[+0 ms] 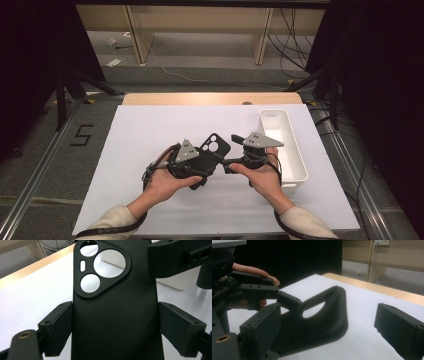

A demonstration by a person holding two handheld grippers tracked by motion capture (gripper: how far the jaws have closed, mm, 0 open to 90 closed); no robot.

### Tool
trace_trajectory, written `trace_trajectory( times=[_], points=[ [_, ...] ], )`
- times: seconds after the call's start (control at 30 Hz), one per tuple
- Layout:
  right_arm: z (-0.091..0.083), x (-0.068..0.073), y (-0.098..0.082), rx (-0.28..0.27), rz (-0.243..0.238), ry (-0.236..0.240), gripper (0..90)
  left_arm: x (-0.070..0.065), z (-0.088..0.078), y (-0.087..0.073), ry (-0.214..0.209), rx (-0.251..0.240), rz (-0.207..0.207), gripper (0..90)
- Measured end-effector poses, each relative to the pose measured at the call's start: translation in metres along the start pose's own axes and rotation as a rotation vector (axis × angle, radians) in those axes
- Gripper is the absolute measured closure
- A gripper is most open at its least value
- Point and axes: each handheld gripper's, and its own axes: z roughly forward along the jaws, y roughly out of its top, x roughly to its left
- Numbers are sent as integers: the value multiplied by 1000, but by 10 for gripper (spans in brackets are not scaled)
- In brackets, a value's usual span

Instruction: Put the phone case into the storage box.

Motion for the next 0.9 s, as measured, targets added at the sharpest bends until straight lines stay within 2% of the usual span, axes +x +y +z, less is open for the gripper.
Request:
trace_trajectory(
  times=[0.73,0.9],
  points=[
    [9,3,0,7,35,9,186,-1,0,1,8,-18,7,153],
    [11,3,-1,13,43,21,245,-1,-1,1,12,-28,6,152]
  ],
)
